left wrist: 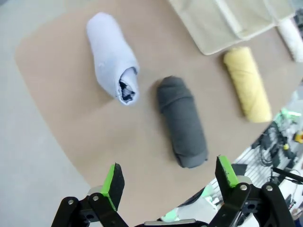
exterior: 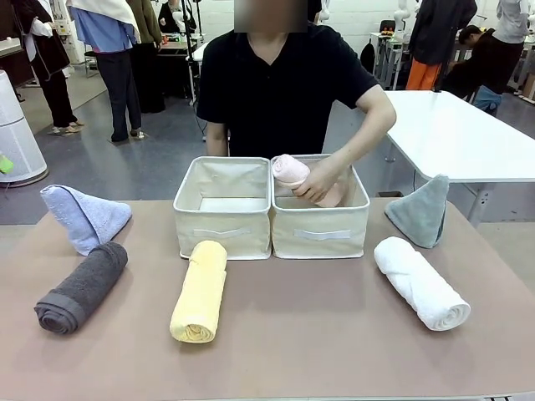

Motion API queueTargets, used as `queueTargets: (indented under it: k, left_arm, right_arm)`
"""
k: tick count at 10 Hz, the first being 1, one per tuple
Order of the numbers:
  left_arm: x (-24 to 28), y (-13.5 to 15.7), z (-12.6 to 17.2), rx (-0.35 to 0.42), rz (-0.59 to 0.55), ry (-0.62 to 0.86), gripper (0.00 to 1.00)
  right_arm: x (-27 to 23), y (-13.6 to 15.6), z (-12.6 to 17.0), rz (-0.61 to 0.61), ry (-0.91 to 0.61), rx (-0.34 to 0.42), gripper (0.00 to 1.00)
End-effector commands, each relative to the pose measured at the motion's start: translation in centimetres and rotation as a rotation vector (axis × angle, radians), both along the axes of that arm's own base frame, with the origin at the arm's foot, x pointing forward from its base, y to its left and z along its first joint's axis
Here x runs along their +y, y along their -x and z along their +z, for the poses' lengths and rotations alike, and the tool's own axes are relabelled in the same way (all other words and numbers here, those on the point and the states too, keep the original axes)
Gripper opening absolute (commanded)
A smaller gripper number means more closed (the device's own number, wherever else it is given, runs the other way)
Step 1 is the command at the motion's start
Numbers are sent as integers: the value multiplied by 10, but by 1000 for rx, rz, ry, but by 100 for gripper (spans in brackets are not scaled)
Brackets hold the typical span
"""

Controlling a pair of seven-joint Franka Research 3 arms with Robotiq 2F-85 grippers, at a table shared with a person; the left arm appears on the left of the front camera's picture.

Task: Sort the towels based on their folding style.
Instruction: Pick up one triangle-folded towel and place it in the left Fabric basket.

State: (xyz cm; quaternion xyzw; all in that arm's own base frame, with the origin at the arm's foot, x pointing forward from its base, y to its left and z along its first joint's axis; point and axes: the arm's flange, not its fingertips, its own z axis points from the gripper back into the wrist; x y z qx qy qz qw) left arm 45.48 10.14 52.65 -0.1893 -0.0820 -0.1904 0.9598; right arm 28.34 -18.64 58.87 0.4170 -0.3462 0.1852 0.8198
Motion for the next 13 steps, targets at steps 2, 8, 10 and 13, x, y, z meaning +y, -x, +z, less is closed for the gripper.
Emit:
queueTargets:
  k: [2,8,10,13]
  left_arm:
    - [-29,-41,-22,118,55,-135,100]
    - [-53,-87,-65,72,37,-348,100]
    - [-53,-92,-71,64,37,-345,100]
    - [-60,-96,-84,58,46,-324,100]
  right_arm:
    - [0,1,0,6,-5,3,100]
    - [0,1,0,6,-5,3,100]
    - [0,1,0,6,-5,3,100]
    - [0,1,0,6,-5,3,100]
